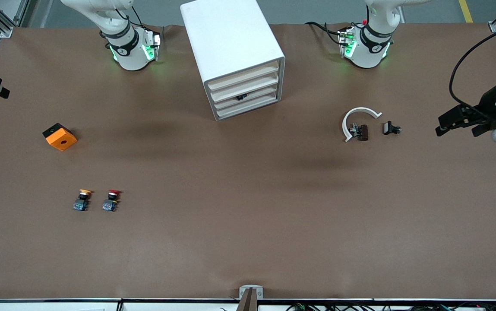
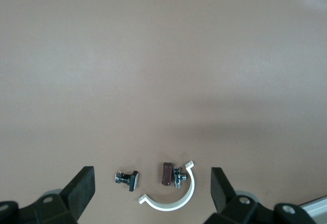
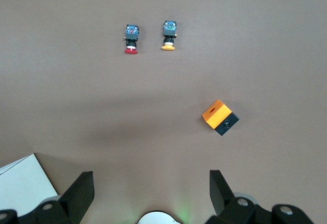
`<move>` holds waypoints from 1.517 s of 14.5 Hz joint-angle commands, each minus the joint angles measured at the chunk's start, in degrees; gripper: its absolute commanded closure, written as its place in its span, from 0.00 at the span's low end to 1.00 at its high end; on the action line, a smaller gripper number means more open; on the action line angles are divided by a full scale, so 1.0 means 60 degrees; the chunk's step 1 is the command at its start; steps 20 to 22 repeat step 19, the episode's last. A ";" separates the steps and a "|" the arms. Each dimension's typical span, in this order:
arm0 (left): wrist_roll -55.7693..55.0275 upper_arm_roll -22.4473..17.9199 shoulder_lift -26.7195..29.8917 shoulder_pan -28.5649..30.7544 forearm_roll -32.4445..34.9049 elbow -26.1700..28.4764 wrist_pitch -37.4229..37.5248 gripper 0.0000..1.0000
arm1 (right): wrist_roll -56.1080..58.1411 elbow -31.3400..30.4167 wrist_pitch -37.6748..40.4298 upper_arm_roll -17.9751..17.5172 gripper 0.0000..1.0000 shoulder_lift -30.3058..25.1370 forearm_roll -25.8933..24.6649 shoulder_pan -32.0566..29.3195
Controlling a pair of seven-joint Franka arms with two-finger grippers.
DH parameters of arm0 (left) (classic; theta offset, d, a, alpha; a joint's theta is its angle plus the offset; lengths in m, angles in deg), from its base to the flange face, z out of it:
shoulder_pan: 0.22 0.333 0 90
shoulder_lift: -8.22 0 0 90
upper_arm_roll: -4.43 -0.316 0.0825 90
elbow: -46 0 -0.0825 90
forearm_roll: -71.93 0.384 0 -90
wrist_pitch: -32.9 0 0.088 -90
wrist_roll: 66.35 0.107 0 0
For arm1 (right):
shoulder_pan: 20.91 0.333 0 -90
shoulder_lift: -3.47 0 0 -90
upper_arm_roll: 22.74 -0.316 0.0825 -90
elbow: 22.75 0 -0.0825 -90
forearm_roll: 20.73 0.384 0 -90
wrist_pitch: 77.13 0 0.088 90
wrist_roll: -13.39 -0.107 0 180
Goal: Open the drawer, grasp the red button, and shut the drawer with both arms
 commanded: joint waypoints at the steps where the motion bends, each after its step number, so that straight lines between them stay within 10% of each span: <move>1: 0.0093 0.0121 0.0030 0.0037 0.0406 -0.0548 0.0038 0.00 | 0.0071 -0.0458 -0.0304 -0.0064 0.00 -0.0377 -0.0211 -0.0013; 22: 0.0093 0.0180 0.0001 -0.0007 0.0481 -0.1018 0.1035 0.00 | 0.0262 -0.0796 -0.0774 -0.0108 0.00 -0.0642 -0.0387 0.0045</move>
